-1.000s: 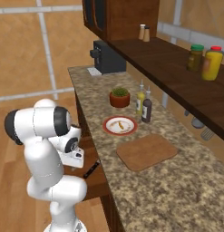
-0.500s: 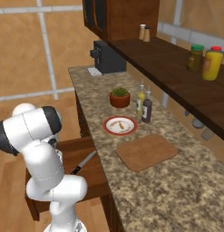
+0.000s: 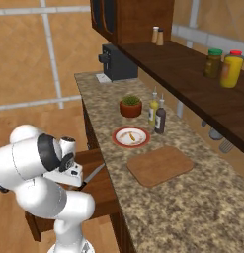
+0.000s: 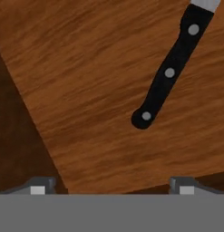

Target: Pick up the knife from the drawer and place it on the cutting board. Then place the meat from the plate to the cutting board.

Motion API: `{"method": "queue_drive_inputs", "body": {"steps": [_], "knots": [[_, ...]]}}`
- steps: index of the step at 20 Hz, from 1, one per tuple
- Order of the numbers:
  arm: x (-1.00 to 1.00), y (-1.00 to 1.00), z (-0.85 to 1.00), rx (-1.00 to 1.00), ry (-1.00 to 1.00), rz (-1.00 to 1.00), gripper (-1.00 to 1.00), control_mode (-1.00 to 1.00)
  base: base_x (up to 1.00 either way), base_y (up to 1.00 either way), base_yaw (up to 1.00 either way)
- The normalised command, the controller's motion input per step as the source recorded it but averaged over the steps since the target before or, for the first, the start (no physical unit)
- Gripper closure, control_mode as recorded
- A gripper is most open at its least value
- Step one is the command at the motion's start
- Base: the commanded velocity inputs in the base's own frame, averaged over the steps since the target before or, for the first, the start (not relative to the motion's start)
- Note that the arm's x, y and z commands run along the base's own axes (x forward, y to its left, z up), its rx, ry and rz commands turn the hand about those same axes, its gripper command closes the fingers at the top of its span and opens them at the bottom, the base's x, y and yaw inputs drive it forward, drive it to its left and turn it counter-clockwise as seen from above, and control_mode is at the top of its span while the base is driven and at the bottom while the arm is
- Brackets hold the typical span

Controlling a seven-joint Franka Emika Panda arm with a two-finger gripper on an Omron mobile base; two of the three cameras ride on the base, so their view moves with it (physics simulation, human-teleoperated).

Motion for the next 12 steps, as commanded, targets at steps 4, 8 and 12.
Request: {"method": "queue_drive_inputs", "body": {"steps": [4,8,12], "knots": [[0.68,-0.08,-0.35,-0.09,0.00,-0.12,-1.00,-1.00,0.00,0.00,0.00],[0.66,-0.01,-0.29,-0.09,0.00,-0.09,-1.00,-1.00,0.00,0.00,0.00],[0.07,-0.17,-0.34,-0.14,0.00,-0.12,-1.00,-1.00,0.00,0.00,0.00]]}}
